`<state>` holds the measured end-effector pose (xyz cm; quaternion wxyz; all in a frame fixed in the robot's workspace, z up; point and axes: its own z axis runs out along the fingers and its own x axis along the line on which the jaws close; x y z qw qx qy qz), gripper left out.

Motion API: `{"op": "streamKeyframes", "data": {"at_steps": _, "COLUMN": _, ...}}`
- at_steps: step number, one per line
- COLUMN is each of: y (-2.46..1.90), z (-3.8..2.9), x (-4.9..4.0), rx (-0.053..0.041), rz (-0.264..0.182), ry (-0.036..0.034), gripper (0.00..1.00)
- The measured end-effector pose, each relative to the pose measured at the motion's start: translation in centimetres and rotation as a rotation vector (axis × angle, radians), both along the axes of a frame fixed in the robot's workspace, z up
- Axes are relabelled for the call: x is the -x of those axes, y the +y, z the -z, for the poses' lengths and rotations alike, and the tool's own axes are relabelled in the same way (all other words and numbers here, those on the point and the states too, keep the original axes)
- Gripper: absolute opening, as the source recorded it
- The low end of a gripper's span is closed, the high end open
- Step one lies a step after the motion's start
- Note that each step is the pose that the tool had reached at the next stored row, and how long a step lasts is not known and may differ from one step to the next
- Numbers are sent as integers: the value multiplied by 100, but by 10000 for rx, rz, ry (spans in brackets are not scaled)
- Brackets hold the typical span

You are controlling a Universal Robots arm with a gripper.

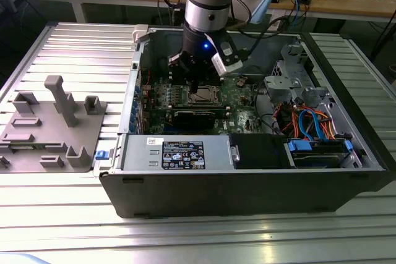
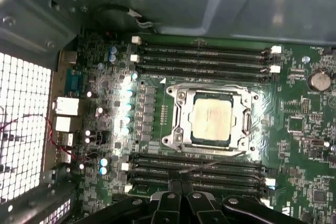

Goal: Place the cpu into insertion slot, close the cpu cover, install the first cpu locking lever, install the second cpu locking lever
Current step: 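Install the second cpu locking lever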

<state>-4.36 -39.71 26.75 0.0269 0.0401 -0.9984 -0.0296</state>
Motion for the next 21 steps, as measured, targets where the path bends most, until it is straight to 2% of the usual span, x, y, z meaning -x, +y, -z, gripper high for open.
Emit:
{"op": "streamKeyframes", "data": {"at_steps": 2, "y": -14, "z": 5, "x": -4, "rx": -273, "rz": 2, "ry": 13, "gripper": 11}}
{"op": "streamKeyframes", "data": {"at_steps": 3, "y": -18, "z": 6, "x": -4, "rx": -478, "rz": 9, "ry": 15, "gripper": 11}}
{"op": "streamKeyframes", "data": {"at_steps": 4, "y": -24, "z": 6, "x": -4, "rx": -619, "rz": 18, "ry": 17, "gripper": 11}}
{"op": "streamKeyframes", "data": {"at_steps": 5, "y": -38, "z": 9, "x": -5, "rx": -707, "rz": 24, "ry": 19, "gripper": 11}}
{"op": "streamKeyframes", "data": {"at_steps": 10, "y": -44, "z": 9, "x": -7, "rx": -707, "rz": 25, "ry": 21, "gripper": 11}}
{"op": "streamKeyframes", "data": {"at_steps": 12, "y": -56, "z": 13, "x": -34, "rx": -710, "rz": 35, "ry": 25, "gripper": 11}}
{"op": "streamKeyframes", "data": {"at_steps": 15, "y": -86, "z": 46, "x": -89, "rx": -731, "rz": 68, "ry": 38, "gripper": 11}}
{"op": "streamKeyframes", "data": {"at_steps": 19, "y": -140, "z": 107, "x": -98, "rx": -761, "rz": 131, "ry": 55, "gripper": 11}}
{"op": "streamKeyframes", "data": {"at_steps": 21, "y": -148, "z": 139, "x": -98, "rx": -771, "rz": 139, "ry": 62, "gripper": 11}}
